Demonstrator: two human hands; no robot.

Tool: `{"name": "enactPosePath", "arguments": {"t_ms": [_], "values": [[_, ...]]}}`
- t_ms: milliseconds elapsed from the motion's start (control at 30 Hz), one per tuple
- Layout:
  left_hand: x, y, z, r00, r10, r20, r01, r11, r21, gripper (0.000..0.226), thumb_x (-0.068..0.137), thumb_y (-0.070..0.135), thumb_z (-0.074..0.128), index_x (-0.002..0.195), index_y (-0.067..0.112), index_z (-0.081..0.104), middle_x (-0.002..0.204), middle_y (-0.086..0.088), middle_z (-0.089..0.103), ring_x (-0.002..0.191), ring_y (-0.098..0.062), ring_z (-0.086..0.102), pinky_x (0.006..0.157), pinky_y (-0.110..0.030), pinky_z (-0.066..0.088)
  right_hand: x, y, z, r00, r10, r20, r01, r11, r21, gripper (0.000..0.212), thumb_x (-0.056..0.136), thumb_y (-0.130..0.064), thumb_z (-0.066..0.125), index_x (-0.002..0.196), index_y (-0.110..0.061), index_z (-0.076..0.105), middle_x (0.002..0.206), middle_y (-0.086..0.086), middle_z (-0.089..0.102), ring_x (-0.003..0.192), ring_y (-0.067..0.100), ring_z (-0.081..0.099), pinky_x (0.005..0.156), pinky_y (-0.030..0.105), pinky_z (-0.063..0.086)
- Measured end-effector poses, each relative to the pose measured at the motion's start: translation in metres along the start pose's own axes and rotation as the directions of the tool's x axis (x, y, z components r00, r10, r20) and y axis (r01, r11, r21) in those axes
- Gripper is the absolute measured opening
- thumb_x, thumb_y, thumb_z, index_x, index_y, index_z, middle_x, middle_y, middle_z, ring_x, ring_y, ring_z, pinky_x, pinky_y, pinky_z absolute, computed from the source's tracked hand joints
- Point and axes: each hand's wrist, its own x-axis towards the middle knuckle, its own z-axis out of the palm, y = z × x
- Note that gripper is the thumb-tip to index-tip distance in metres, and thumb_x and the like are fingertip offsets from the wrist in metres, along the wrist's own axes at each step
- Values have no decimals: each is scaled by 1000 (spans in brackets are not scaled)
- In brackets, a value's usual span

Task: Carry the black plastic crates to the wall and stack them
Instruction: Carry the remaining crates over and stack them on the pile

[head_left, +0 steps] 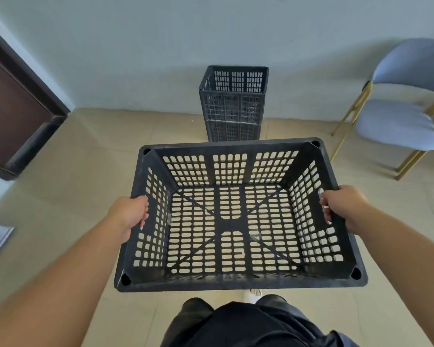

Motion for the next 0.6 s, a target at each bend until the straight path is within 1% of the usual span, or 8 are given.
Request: {"name": "enactPosePath", "arguments": {"t_ms": [67, 167, 300, 467, 600], "values": [[18, 24, 2, 1000, 0, -4, 0, 1000, -7, 29, 103, 16, 49, 77, 6, 56, 71, -8, 52, 59, -20, 47, 54, -22, 35, 20, -29, 5, 1000, -8, 3, 8, 1000, -5, 16, 96, -14, 61, 108, -3, 61, 73, 12, 59, 54, 21, 50, 53, 34, 46], [47, 56, 5, 1000, -1, 4, 1, 1000, -7, 31, 104, 16, 49, 75, 7, 55, 73, -9, 53, 61, -19, 47, 56, -24, 30, 45, -70, 15, 1000, -19, 4, 19, 1000, -6, 14, 97, -15, 61, 106, -3, 62, 74, 11, 59, 55, 21, 49, 55, 35, 45], [99, 98, 13, 1000, -12, 19, 12, 1000, -6, 31, 103, 14, 49, 73, 7, 54, 71, -9, 52, 60, -19, 47, 56, -24, 32, 82, -120, 34, 1000, -14, -2, 14, 1000, -7, 12, 98, -15, 61, 103, -4, 62, 72, 10, 58, 55, 20, 49, 54, 34, 45], [184, 155, 24, 998, -6, 63, 5, 1000, 20, 31, 100, 14, 50, 71, 7, 52, 69, -10, 53, 60, -20, 47, 56, -25, 30, 138, -179, 64, 999, 18, -32, -18, 1000, -7, 18, 97, -15, 64, 105, 0, 65, 73, 11, 60, 56, 21, 51, 56, 35, 47], [252, 212, 27, 994, 4, 111, -10, 998, 56, 30, 99, 14, 51, 70, 7, 54, 66, -10, 54, 61, -21, 48, 56, -27, 32, 167, -227, 84, 997, 39, -65, -40, 999, -4, 18, 97, -15, 63, 105, 2, 65, 68, 10, 59, 53, 21, 50, 58, 37, 48]]}}
